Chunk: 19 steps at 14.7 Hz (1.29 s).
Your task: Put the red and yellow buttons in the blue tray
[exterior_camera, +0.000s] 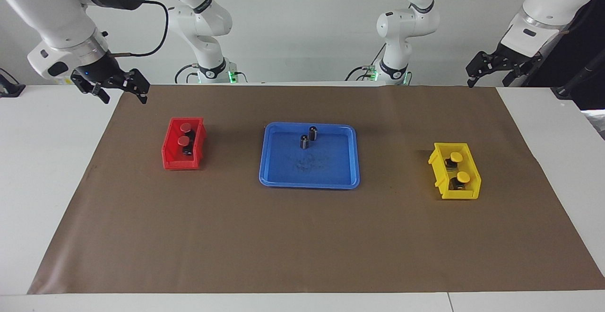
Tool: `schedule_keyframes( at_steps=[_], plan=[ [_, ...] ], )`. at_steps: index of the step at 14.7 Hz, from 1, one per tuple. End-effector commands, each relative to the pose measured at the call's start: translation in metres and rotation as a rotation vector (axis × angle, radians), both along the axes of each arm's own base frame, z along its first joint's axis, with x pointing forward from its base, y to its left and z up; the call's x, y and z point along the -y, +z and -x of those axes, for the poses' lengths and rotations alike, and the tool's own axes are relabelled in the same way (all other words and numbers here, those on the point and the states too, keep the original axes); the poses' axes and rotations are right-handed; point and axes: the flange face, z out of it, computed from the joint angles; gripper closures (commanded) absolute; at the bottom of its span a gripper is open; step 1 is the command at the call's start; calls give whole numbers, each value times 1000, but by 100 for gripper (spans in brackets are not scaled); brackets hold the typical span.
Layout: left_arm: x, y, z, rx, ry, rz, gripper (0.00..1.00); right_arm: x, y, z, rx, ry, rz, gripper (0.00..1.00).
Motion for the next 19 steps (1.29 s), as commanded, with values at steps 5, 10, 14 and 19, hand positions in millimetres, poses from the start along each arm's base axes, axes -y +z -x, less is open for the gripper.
schedule_keyframes(
  at_steps=[5, 10, 14, 19],
  plan=[
    [-1, 1, 8, -5, -8, 13, 0, -2, 1, 4, 21, 18, -4, 0],
    [0, 1, 8, -5, -9, 13, 0, 1, -3, 5, 15, 17, -5, 0],
    [0, 1, 8, -5, -9, 13, 0, -2, -4, 3, 24, 20, -4, 4],
    [-1, 1, 8, -5, -9, 13, 0, -13, -71, 24, 93, 39, -4, 19]
  ],
)
